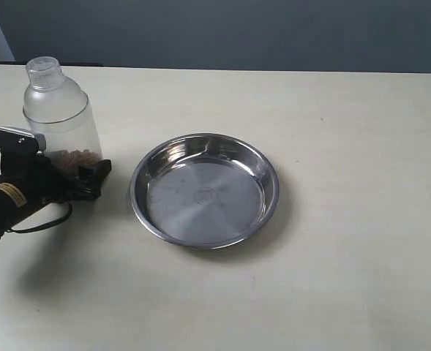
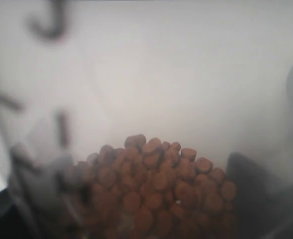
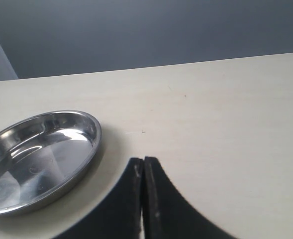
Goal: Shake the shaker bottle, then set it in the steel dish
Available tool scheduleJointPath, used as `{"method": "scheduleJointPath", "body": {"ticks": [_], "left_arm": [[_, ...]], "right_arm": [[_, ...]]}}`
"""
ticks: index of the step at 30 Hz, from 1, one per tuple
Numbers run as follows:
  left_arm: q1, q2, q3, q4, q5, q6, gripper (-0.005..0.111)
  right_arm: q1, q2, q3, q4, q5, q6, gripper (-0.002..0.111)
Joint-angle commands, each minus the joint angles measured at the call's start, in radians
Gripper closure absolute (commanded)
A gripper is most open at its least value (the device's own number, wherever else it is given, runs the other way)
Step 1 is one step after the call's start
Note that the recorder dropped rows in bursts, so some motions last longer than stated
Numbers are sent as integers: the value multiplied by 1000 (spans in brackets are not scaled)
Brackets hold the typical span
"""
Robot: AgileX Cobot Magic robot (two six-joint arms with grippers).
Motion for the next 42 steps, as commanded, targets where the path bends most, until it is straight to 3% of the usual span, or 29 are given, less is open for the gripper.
{"method": "scheduleJointPath", "body": {"ticks": [1,5,12,22,25,30,31,35,42], "left_arm": [[2,-11,8,16,13,-32,38],[2,-11,8,55,13,-47,30],[2,-11,8,41,13,-47,30],[2,-8,6,149,13,-51,26],[2,-8,6,139,13,-39,30],[4,-8,4,105,13,-42,54],[4,-8,4,105,13,-42,54],[4,-8,2,124,13,-50,17],[4,-30,2,148,13,-65,14]], "right_arm": [[2,-4,1,0,-10,-1,109],[2,-4,1,0,-10,-1,109],[2,-4,1,0,-10,-1,109],[2,-4,1,0,-10,-1,109],[2,-4,1,0,-10,-1,109],[2,-4,1,0,-10,-1,109],[2,-4,1,0,-10,-1,109],[2,-4,1,0,-10,-1,109],[2,-4,1,0,-10,-1,109]]}}
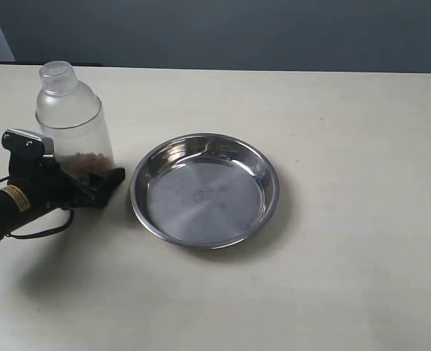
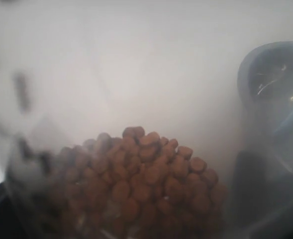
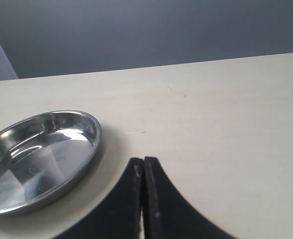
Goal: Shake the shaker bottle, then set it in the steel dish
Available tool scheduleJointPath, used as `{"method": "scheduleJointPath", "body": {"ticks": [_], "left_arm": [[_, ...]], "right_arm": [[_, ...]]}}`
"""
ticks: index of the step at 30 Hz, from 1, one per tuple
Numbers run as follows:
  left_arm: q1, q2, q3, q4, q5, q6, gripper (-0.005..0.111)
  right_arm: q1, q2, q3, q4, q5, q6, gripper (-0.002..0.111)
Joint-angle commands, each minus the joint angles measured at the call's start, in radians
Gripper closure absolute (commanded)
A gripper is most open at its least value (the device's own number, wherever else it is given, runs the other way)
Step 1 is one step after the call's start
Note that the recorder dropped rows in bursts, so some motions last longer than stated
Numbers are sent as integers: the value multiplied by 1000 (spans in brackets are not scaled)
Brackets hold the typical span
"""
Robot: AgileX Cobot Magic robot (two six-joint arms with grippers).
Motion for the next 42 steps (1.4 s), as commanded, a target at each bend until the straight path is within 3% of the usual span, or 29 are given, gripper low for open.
{"method": "scheduleJointPath", "body": {"ticks": [1,11,28,42], "left_arm": [[2,-27,2,19,-2,-9,14],[49,-72,4,38,-2,-89,14],[51,-153,4,63,-2,-94,14],[51,-157,-32,-16,-2,-94,15]], "right_arm": [[2,-4,1,0,-10,-1,109],[2,-4,1,-4,-10,-1,109],[2,-4,1,-5,-10,-1,109],[2,-4,1,-5,-10,-1,109]]}}
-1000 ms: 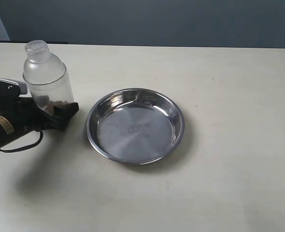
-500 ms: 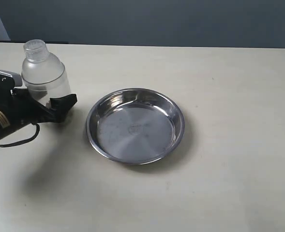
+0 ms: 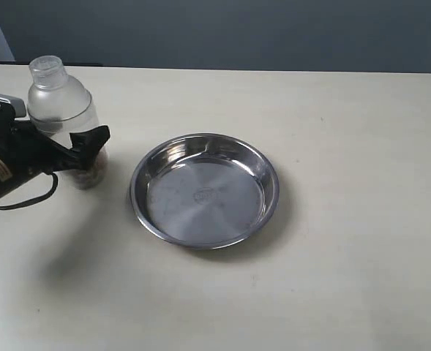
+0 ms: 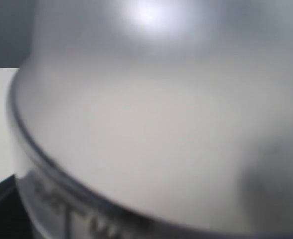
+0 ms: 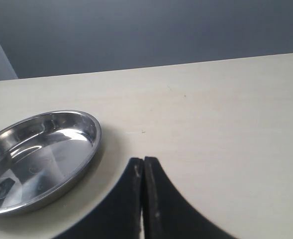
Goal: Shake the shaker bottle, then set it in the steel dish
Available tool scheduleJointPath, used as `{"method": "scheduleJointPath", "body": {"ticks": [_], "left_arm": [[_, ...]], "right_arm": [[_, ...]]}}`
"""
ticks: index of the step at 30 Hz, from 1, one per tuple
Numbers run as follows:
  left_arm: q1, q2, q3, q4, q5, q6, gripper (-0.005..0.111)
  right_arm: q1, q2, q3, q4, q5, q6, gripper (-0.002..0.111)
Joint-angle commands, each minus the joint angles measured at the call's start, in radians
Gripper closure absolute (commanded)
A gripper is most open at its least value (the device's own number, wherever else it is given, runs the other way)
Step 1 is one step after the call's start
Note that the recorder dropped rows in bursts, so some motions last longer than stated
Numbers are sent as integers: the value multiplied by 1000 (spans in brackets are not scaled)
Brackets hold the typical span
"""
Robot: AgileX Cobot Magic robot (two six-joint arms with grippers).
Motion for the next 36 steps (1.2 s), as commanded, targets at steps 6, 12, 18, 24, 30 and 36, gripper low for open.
{"method": "scheduleJointPath", "body": {"ticks": [6,12,18,24,30,36], "left_arm": [[2,-7,-6,-18,-12,-2,28],[2,-7,-6,-18,-12,26,51],[2,-7,-6,37,-12,-15,101],[2,-7,-6,33,-12,-65,106],[2,-112,27,29,-12,-124,106],[0,-354,51,118,-12,-202,106]], "right_arm": [[2,-4,1,-5,-10,-1,109],[2,-4,1,-5,-10,-1,109],[2,-4,1,-5,-10,-1,109],[2,-4,1,-5,-10,-1,109],[2,-4,1,-5,-10,-1,109],[2,-4,1,-5,-10,-1,109]]}}
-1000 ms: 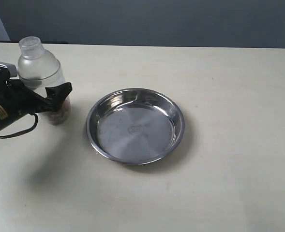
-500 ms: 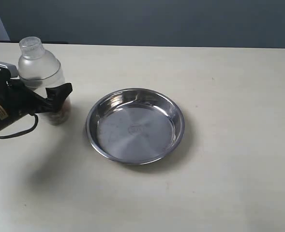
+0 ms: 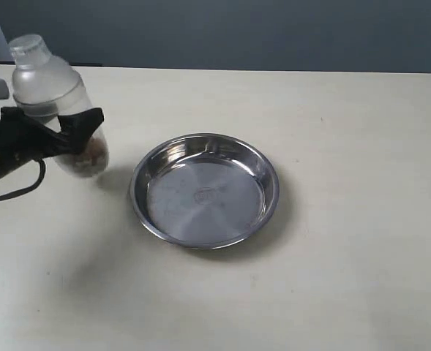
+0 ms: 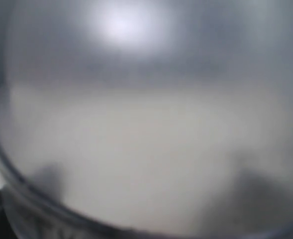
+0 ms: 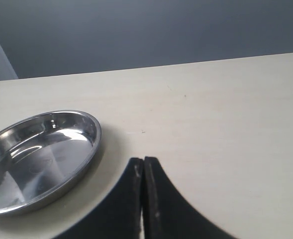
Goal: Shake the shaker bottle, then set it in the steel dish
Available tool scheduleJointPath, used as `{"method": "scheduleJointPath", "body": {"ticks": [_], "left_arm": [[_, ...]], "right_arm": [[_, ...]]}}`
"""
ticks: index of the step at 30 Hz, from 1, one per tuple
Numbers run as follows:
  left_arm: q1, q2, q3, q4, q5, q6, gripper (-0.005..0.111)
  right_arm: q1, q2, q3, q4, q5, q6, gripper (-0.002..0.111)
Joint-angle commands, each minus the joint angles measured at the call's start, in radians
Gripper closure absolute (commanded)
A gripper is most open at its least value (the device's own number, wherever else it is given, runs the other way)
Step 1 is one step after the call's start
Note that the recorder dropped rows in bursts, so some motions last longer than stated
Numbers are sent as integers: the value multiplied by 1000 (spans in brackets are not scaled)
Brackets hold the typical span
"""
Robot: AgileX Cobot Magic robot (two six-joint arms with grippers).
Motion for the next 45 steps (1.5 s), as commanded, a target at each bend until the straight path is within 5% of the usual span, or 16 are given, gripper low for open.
{"method": "scheduleJointPath", "body": {"ticks": [1,11,16,19,21,25,28,30,33,36,39,41,45], "left_arm": [[0,-222,8,97,-60,-114,106],[-22,-463,0,279,-60,-319,106],[-170,-456,-38,305,-60,-285,106],[-303,-403,-54,316,247,-237,106],[-351,-376,-56,310,251,-189,106],[-358,-506,-155,130,226,-178,106],[-403,-511,-177,399,466,-415,106],[-406,-516,-190,530,494,-507,106],[-408,-696,-283,465,449,-477,106],[-408,-642,-212,511,604,-650,106],[-408,-654,-249,520,388,-656,106],[-413,-703,-298,483,366,-642,106],[-439,-654,-237,542,565,-653,106]], "right_arm": [[2,-4,1,-5,-10,-1,109],[2,-4,1,-5,-10,-1,109],[2,-4,1,-5,-10,-1,109],[2,-4,1,-5,-10,-1,109],[2,-4,1,-5,-10,-1,109],[2,-4,1,-5,-10,-1,109],[2,-4,1,-5,-10,-1,109],[2,-4,1,-5,-10,-1,109],[2,-4,1,-5,-10,-1,109],[2,-4,1,-5,-10,-1,109],[2,-4,1,-5,-10,-1,109],[2,-4,1,-5,-10,-1,109],[2,-4,1,-5,-10,-1,109]]}}
